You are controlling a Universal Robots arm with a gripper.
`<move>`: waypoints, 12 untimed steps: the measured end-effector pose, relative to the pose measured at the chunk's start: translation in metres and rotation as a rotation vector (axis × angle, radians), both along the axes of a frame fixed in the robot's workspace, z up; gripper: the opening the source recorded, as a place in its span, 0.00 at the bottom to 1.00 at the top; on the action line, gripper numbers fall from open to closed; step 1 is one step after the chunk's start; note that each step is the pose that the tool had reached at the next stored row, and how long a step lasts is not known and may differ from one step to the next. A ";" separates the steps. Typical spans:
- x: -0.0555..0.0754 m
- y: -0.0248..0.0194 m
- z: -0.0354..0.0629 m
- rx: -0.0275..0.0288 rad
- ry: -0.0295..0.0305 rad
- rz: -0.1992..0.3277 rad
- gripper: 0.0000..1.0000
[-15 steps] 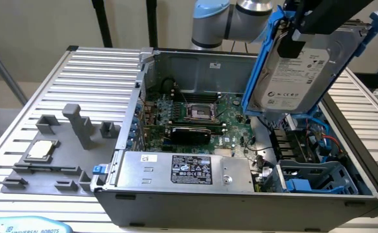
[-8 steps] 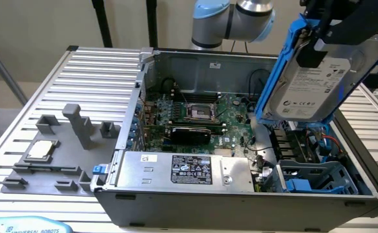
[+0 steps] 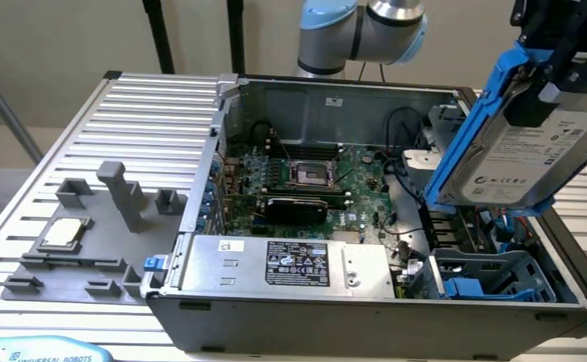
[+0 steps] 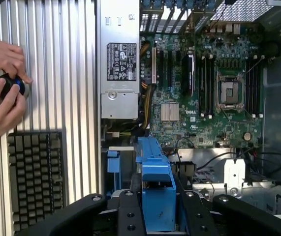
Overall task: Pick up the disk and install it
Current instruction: 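Pick up the disk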
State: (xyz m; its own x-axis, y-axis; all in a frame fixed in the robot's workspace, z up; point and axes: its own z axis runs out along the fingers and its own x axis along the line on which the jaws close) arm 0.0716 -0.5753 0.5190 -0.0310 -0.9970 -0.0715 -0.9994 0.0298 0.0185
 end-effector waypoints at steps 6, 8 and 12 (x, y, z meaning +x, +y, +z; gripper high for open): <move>0.020 -0.0115 -0.0031 0.0000 0.0006 0.000 0.33; 0.025 -0.0146 -0.0045 0.0000 0.0008 0.000 0.33; 0.027 -0.0167 -0.0059 -0.0002 0.0007 0.000 0.33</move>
